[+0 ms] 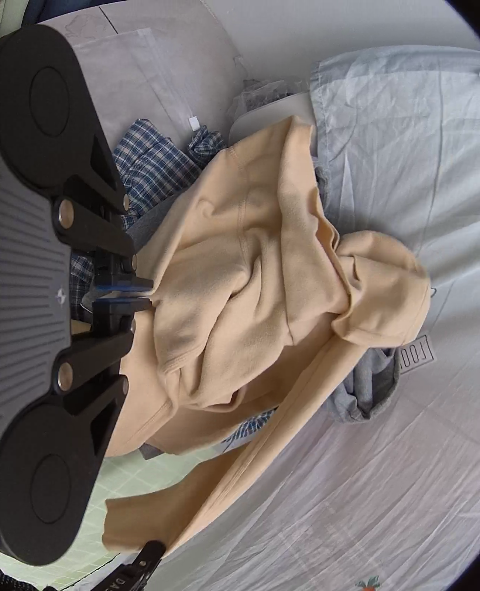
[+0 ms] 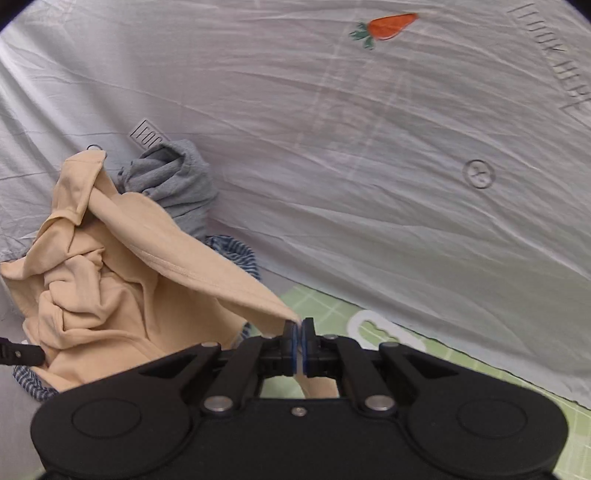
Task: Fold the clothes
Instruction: 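Lift the beige sweater from the pile with both grippers and carry it onto the mat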
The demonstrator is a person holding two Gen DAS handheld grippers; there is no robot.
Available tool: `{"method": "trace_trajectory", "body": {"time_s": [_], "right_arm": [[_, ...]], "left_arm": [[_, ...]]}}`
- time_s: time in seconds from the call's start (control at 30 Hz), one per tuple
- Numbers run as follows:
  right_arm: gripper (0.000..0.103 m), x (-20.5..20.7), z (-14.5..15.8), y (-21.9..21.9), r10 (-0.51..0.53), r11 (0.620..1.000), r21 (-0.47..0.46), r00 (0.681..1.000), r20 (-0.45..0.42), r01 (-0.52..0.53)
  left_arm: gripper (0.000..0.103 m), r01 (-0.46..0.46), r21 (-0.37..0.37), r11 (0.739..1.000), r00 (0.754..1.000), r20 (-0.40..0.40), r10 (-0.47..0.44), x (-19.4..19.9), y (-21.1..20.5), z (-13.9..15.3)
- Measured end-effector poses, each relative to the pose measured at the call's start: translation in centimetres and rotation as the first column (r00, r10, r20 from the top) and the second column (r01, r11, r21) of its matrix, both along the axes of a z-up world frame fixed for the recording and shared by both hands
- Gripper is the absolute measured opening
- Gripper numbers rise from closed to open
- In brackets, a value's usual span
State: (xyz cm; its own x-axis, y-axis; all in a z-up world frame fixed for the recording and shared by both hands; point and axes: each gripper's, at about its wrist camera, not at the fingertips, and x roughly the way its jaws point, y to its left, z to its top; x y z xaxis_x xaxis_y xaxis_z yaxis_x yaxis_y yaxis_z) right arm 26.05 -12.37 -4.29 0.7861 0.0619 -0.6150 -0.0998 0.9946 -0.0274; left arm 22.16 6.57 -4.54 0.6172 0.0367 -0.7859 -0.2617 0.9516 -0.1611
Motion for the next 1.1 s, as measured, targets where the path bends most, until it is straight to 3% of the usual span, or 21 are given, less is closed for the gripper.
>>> {"method": "trace_trajectory", "body": {"time_s": [0.17, 0.3, 0.43, 0.6, 0.73, 0.83, 0.97, 1.03, 1.1], "right_arm": [[0.002, -7.6, 1.9, -10.0, -0.191, 0.98, -0.052, 0.979, 0.065, 0.194], [0.002, -15.8, 1.8, -19.6, -0.387, 0.92, -0.046, 0.92, 0.063, 0.39], [0.002, -24.5, 0.4, -27.5, -0.566, 0.822, -0.049, 0.824, 0.033, 0.567], [0.002, -37.0, -0.4, -37.8, -0.764, 0.641, -0.068, 0.644, 0.039, 0.765], [0.002, -45.6, 2.0, -45.0, -0.847, 0.506, -0.089, 0.514, 0.136, 0.858], [0.002, -50.1, 5.2, -49.2, -0.873, 0.428, -0.077, 0.434, 0.223, 0.9], [0.002, -53.2, 8.2, -54.4, -0.878, 0.367, -0.045, 0.362, 0.314, 0.929], [0.002, -53.5, 8.7, -56.0, -0.88, 0.358, -0.026, 0.347, 0.325, 0.933], [0.002, -53.5, 8.5, -57.4, -0.879, 0.368, -0.011, 0.352, 0.321, 0.93]], "left_arm": [[0.003, 0.048, -0.004, 0.999, 0.998, 0.049, -0.048, -4.3, -1.4, 2.3], [0.002, 0.101, -0.003, 0.995, 0.992, 0.072, -0.101, -8.7, -4.0, 3.6], [0.002, 0.158, -0.008, 0.987, 0.986, 0.064, -0.157, -13.9, -7.7, 3.6], [0.002, 0.221, -0.026, 0.975, 0.971, 0.099, -0.218, -19.8, -12.8, 5.4], [0.002, 0.268, -0.052, 0.962, 0.955, 0.146, -0.258, -24.0, -16.8, 7.4], [0.001, 0.297, -0.092, 0.951, 0.939, 0.207, -0.273, -25.4, -19.5, 9.6], [0.001, 0.321, -0.069, 0.945, 0.912, 0.292, -0.289, -26.1, -22.7, 11.8], [0.001, 0.304, -0.036, 0.952, 0.908, 0.312, -0.278, -25.7, -23.8, 12.3], [0.001, 0.275, -0.021, 0.961, 0.913, 0.318, -0.254, -24.6, -24.3, 12.1]]}}
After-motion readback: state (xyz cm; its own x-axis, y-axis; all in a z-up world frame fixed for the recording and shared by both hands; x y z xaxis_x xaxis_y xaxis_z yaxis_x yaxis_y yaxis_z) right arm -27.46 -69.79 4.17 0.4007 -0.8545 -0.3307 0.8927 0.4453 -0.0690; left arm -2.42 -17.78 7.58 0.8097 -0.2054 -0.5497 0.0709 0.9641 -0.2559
